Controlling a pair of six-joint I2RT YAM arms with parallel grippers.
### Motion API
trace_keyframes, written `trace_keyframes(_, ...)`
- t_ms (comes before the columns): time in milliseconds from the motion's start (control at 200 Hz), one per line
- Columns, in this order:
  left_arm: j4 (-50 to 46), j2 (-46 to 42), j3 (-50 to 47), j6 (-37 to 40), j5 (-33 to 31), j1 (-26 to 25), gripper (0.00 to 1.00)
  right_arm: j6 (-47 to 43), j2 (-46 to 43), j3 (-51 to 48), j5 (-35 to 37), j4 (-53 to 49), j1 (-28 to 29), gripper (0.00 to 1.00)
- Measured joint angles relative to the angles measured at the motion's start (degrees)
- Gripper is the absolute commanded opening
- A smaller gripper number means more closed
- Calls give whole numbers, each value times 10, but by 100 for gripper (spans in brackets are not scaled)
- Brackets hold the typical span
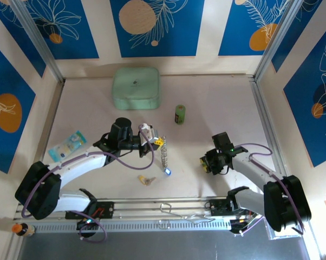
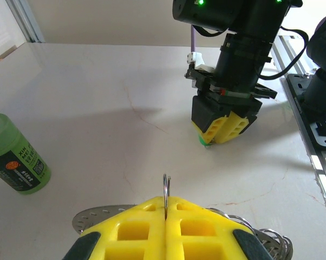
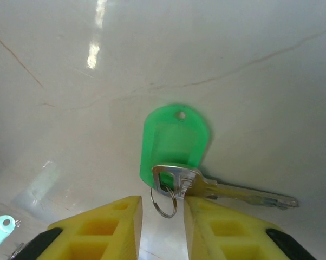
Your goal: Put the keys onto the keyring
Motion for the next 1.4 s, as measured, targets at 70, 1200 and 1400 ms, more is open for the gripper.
trace_keyframes(70,0,0,0,0,0,0,0,-7,0,0,3,0,0,17)
trace_keyframes(1200,-1,0,0,0,0,0,0,-301,86,150,65,-129,57,21)
trace_keyframes(1400,-1,0,0,0,0,0,0,-393,108,195,64,-124,40,35)
